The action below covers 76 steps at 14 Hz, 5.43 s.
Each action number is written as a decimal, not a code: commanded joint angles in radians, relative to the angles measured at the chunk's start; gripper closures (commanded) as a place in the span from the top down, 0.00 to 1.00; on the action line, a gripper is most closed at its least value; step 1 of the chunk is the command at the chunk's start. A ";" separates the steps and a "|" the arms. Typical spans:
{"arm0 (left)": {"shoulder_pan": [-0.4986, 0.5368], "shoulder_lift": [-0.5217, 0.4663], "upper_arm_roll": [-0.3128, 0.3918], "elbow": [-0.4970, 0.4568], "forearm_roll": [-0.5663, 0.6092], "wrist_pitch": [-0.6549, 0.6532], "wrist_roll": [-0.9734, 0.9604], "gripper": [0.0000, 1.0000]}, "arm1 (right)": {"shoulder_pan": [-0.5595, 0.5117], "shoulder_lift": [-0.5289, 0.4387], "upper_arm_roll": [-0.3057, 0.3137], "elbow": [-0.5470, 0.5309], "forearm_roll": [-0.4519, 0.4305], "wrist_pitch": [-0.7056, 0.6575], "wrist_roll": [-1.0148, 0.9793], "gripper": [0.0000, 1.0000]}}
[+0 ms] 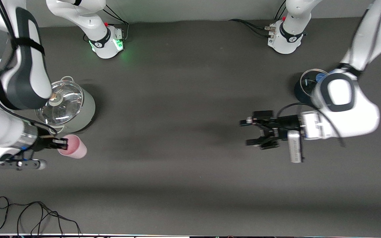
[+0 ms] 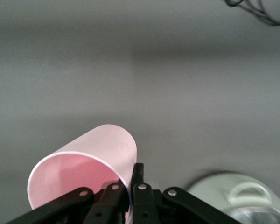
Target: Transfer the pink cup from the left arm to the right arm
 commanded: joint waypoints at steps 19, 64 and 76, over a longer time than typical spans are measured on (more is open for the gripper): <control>0.184 -0.255 0.018 0.231 0.885 -0.648 -0.719 1.00 | 0.017 0.083 -0.012 -0.433 0.043 0.588 -0.049 0.97; -0.758 -0.571 1.115 0.136 0.553 -0.570 -0.517 1.00 | 0.068 -0.405 -0.107 -0.126 -0.082 -0.261 -0.047 1.00; -0.758 -0.572 1.115 0.142 0.569 -0.585 -0.511 1.00 | -0.035 -0.397 -0.011 -0.119 -0.083 -0.240 -0.049 1.00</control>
